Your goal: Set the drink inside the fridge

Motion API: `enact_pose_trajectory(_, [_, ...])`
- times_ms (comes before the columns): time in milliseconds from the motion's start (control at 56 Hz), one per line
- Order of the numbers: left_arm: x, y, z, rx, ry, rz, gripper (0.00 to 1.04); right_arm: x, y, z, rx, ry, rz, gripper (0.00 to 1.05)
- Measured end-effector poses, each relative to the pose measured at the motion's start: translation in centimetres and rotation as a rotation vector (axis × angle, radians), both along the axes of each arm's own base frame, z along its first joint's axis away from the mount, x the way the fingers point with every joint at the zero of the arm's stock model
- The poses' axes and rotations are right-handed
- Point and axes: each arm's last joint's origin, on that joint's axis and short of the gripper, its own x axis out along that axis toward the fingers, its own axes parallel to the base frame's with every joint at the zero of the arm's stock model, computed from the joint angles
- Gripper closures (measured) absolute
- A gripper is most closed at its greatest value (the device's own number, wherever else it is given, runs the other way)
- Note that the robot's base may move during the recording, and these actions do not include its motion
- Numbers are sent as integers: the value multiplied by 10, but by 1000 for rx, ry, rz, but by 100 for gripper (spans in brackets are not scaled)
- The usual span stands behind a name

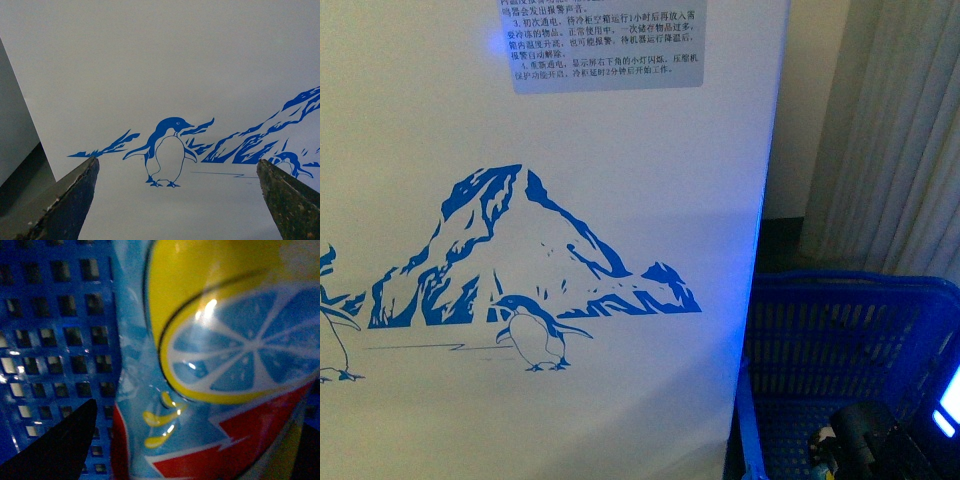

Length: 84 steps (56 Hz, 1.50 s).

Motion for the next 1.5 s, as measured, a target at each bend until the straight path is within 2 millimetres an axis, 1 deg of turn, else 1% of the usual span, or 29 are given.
enact_pose_trajectory(89, [0, 0, 0, 0, 0, 0, 8, -4, -1, -3, -3, 13, 5, 20])
enact_pose_trajectory(143, [0, 0, 0, 0, 0, 0, 8, -6, -3, -3, -4, 14, 4, 26])
enact_pose_trajectory(268, [0, 0, 0, 0, 0, 0, 8, -9, -8, 2, -5, 5, 0, 39])
enact_pose_trajectory(286, [0, 0, 0, 0, 0, 0, 8, -9, -10, 5, -9, 0, 3, 42])
enact_pose_trajectory(429, [0, 0, 0, 0, 0, 0, 8, -13, -17, 20, -15, -32, 8, 52])
enact_pose_trajectory(482, [0, 0, 0, 0, 0, 0, 8, -15, -22, 33, -18, -53, 7, 55])
enact_pose_trajectory(571, [0, 0, 0, 0, 0, 0, 8, -16, -27, 53, -20, -93, 14, 57])
enact_pose_trajectory(589, [0, 0, 0, 0, 0, 0, 8, -15, -30, 63, -18, -111, 13, 58])
enact_pose_trajectory(750, [0, 0, 0, 0, 0, 0, 8, -10, -40, 118, -22, -228, 28, 59])
enact_pose_trajectory(768, [0, 0, 0, 0, 0, 0, 8, -9, -42, 132, -21, -256, 33, 59])
enact_pose_trajectory(839, [0, 0, 0, 0, 0, 0, 8, -9, -46, 161, -17, -317, 47, 60])
enact_pose_trajectory(857, [0, 0, 0, 0, 0, 0, 8, -10, -48, 176, -13, -346, 52, 60])
enact_pose_trajectory(875, [0, 0, 0, 0, 0, 0, 8, -11, -48, 184, -9, -361, 54, 60])
enact_pose_trajectory(893, [0, 0, 0, 0, 0, 0, 8, -13, -50, 198, -5, -387, 56, 60])
enact_pose_trajectory(911, [0, 0, 0, 0, 0, 0, 8, -14, -51, 206, 2, -402, 61, 60])
enact_pose_trajectory(929, [0, 0, 0, 0, 0, 0, 8, -17, -52, 221, 9, -428, 67, 60])
enact_pose_trajectory(1018, [0, 0, 0, 0, 0, 0, 8, -28, -56, 255, 18, -488, 86, 60])
enact_pose_trajectory(1089, [0, 0, 0, 0, 0, 0, 8, -40, -58, 280, 20, -531, 99, 60])
enact_pose_trajectory(1107, [0, 0, 0, 0, 0, 0, 8, -46, -59, 292, 20, -552, 104, 60])
enact_pose_trajectory(1125, [0, 0, 0, 0, 0, 0, 8, -49, -60, 298, 18, -564, 111, 60])
enact_pose_trajectory(1179, [0, 0, 0, 0, 0, 0, 8, -67, -62, 332, 28, -635, 124, 60])
enact_pose_trajectory(1196, [0, 0, 0, 0, 0, 0, 8, -70, -62, 337, 31, -647, 126, 60])
enact_pose_trajectory(1250, [0, 0, 0, 0, 0, 0, 8, -89, -64, 371, 52, -732, 136, 60])
enact_pose_trajectory(1268, [0, 0, 0, 0, 0, 0, 8, -92, -64, 377, 54, -747, 138, 60])
enact_pose_trajectory(1286, [0, 0, 0, 0, 0, 0, 8, -99, -64, 388, 60, -778, 141, 60])
enact_pose_trajectory(1411, [0, 0, 0, 0, 0, 0, 8, -125, -60, 426, 69, -892, 155, 60])
enact_pose_trajectory(1429, [0, 0, 0, 0, 0, 0, 8, -133, -58, 435, 79, -921, 164, 60])
enact_pose_trajectory(1500, [0, 0, 0, 0, 0, 0, 8, -149, -54, 452, 82, -985, 177, 60])
